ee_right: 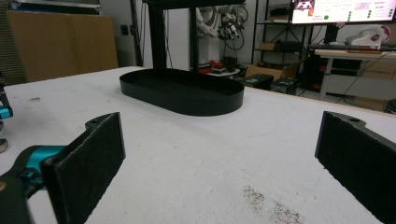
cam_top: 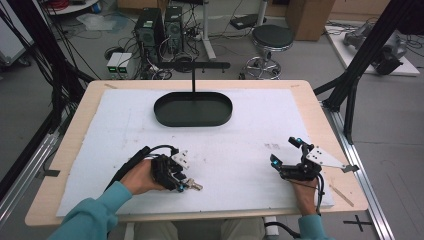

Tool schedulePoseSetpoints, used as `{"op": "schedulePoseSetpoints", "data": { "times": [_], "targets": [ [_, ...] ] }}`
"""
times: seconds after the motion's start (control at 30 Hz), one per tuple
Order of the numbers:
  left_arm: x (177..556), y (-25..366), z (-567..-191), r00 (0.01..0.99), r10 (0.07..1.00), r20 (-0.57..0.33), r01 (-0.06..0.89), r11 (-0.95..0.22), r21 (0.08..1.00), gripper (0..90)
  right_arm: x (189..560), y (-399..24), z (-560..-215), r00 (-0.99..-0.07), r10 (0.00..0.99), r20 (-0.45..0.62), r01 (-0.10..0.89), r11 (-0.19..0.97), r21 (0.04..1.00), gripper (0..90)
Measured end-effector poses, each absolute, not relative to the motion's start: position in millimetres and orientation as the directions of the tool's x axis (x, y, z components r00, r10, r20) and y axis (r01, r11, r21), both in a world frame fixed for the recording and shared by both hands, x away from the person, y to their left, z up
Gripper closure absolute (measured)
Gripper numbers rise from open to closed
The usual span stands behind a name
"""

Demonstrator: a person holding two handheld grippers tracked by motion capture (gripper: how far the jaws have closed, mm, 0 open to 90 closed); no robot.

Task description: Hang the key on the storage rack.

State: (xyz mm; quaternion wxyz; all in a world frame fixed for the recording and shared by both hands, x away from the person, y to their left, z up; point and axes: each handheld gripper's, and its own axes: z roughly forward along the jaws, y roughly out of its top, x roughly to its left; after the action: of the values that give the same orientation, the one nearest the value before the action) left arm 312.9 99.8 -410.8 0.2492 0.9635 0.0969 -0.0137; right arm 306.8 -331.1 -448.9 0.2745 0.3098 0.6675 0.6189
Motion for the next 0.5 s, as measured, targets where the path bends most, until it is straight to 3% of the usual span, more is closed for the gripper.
{"op": "schedulePoseSetpoints", "data": {
  "times": [0.5],
  "targets": [
    [312.2,100.5,-410.4,0.982,0.184,-0.051,0.186,-0.861,0.474,79.5,306.3,-330.8,-448.9,-0.658,0.753,0.021,0.080,0.042,0.996,0.7]
  ]
}}
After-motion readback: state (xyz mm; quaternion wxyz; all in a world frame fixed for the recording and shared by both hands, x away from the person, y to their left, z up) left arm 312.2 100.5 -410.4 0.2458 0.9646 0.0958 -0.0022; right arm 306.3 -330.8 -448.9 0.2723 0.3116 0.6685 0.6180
